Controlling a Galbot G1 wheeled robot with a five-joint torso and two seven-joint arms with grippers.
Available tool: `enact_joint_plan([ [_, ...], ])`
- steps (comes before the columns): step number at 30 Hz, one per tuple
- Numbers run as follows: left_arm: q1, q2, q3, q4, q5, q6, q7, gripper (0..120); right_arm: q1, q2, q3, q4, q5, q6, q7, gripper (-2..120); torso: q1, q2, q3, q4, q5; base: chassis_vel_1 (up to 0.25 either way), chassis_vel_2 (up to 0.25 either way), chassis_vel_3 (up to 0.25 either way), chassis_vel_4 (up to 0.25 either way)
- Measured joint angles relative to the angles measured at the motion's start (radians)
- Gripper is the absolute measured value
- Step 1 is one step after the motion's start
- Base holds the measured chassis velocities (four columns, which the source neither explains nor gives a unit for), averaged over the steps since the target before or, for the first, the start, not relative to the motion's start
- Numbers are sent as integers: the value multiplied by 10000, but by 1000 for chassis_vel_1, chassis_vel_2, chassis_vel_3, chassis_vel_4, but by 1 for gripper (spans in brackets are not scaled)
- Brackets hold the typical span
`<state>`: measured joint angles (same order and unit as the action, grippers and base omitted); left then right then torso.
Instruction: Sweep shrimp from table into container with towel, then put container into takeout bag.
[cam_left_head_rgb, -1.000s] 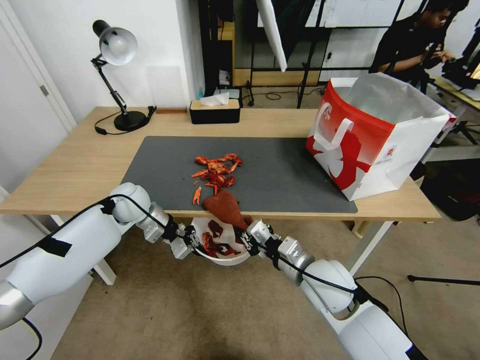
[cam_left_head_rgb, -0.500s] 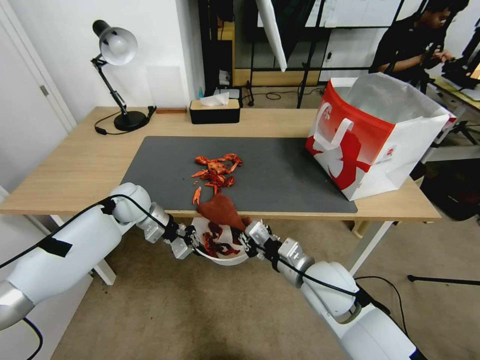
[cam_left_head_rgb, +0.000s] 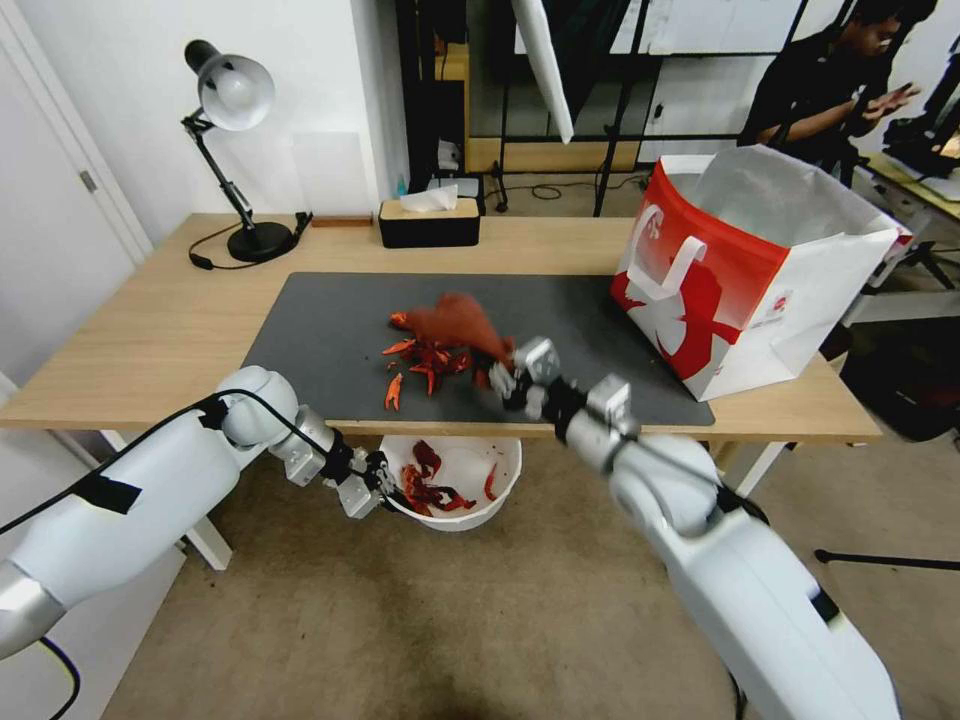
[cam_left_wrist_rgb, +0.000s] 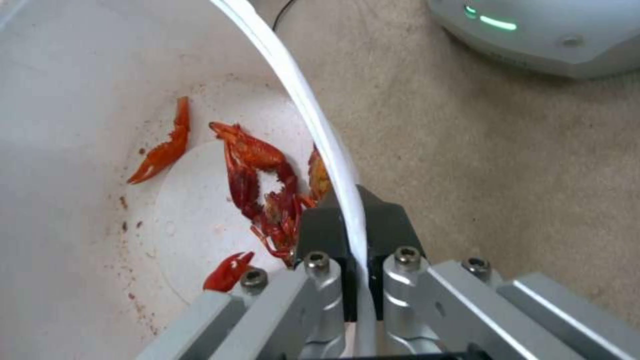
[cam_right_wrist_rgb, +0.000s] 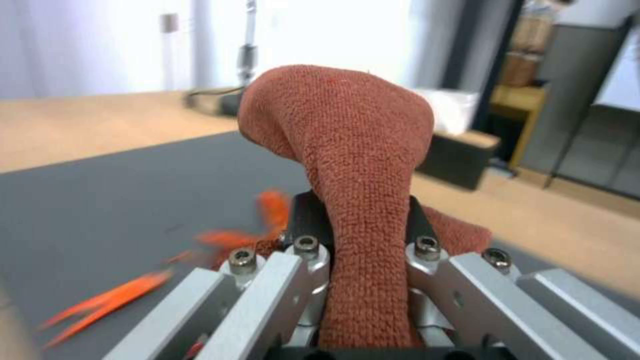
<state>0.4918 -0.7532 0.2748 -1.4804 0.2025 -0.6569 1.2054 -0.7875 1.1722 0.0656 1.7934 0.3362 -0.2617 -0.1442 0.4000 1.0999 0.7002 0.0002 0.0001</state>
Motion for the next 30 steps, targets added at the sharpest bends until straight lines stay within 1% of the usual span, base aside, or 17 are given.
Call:
enact_joint_plan([
  [1, 44, 26, -60, 3, -1, -16, 1, 0, 459, 119, -58, -542, 52, 150, 88, 6, 2, 0, 0, -1, -1, 0, 0, 0, 0],
  [3, 44, 26, -60, 3, -1, -16, 1, 0, 459, 119, -58, -542, 52, 150, 88, 6, 2, 0, 0, -1, -1, 0, 0, 0, 0],
  [4, 104, 54, -144, 3, -2, -35, 1, 0, 995, 269, -118, -1173, 85, 288, 153, 6, 3, 0, -1, -1, -2, 0, 0, 0, 0],
  [5, 214, 107, -308, 2, -3, -72, 1, 0, 1759, 558, -259, -2251, 68, 389, 161, 6, 2, 0, 0, -1, -3, 0, 0, 0, 0],
  [6, 311, 148, -440, 1, -3, -93, 5, 0, 2190, 788, -379, -3008, -63, 419, 89, 6, 2, 0, 0, 0, -3, 0, 0, 0, 0],
  [7, 311, 148, -440, 1, -3, -93, 5, 0, 2190, 788, -379, -3008, -63, 419, 89, 6, 2, 0, 0, 0, -3, 0, 0, 0, 0],
  [9, 430, 184, -579, -4, 5, -128, 19, 0, 2579, 1075, -475, -3861, -312, 438, -136, 6, 3, 0, 0, 0, -1, 0, 0, 0, 0],
  [10, 430, 184, -579, -4, 5, -128, 19, 0, 2579, 1075, -475, -3861, -312, 438, -136, 6, 3, 0, 0, 0, -1, 0, 0, 0, 0],
  [12, 532, 218, -691, -9, 12, -161, 29, 0, 2899, 1344, -507, -4671, -575, 554, -386, 6, 2, 0, 0, -1, -2, 0, 0, 0, 0],
  [13, 532, 218, -691, -9, 12, -161, 29, 0, 2899, 1344, -507, -4671, -575, 554, -386, 6, 2, 0, 0, -1, -2, 0, 0, 0, 0],
  [16, 663, 257, -839, -15, 21, -201, 60, 0, 3307, 1663, -445, -5647, -991, 767, -759, 6, 2, 0, 0, -1, -2, 0, 0, 0, 0],
  [17, 663, 257, -839, -15, 21, -201, 60, 0, 3307, 1663, -445, -5647, -991, 767, -759, 6, 2, 0, 0, -1, -2, 0, 0, 0, 0],
  [19, 741, 266, -900, -16, 27, -217, 72, 0, 3495, 1800, -376, -6192, -1320, 956, -921, 6, 1, 0, 0, -1, -3, 0, 0, 0, 0],
  [20, 741, 266, -900, -16, 27, -217, 72, 0, 3495, 1800, -376, -6192, -1320, 956, -921, 6, 1, 0, 0, -1, -3, 0, 0, 0, 0],
  [23, 815, 279, -972, 5, 32, -256, 75, 0, 3667, 1977, -261, -6757, -1676, 1258, -979, 6, 1, 1, -1, -3, -2, 0, 0, 0, 0],
  [30, 827, 307, -1038, 39, 31, -295, 76, 0, 3869, 2113, -192, -7358, -1968, 1305, -1256, 6, 0, 1, -2, -1, -2, 0, 0, 0, 0],
])
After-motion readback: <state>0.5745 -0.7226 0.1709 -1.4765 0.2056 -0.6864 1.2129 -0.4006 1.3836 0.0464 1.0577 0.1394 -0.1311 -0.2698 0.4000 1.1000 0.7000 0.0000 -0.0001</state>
